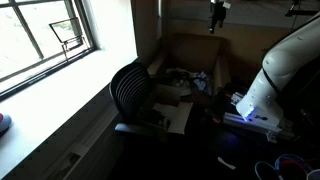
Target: Take the belt from the couch, hang it on the chair, then put it back on the couch
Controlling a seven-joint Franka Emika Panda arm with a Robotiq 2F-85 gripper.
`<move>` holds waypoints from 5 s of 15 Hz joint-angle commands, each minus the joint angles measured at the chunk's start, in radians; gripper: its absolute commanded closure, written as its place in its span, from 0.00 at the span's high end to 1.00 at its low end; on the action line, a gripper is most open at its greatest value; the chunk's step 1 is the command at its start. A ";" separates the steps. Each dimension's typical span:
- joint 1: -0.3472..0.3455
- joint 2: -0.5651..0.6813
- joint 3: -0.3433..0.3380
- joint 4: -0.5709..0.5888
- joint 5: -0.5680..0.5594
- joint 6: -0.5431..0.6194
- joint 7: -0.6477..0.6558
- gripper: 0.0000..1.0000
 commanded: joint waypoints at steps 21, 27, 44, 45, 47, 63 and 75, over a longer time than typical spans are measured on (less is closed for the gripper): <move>-0.011 0.964 -0.053 0.577 0.406 0.207 0.654 1.00; -0.111 1.210 -0.097 0.810 0.648 0.267 0.736 1.00; -0.213 1.651 -0.168 1.197 0.712 0.419 1.154 1.00; -0.213 1.677 -0.178 1.225 0.711 0.412 1.174 1.00; -0.222 1.724 -0.172 1.280 0.665 0.385 1.237 1.00; -0.178 1.786 -0.145 1.153 0.682 0.547 1.212 1.00; -0.158 1.896 -0.183 1.212 0.611 0.777 1.316 0.75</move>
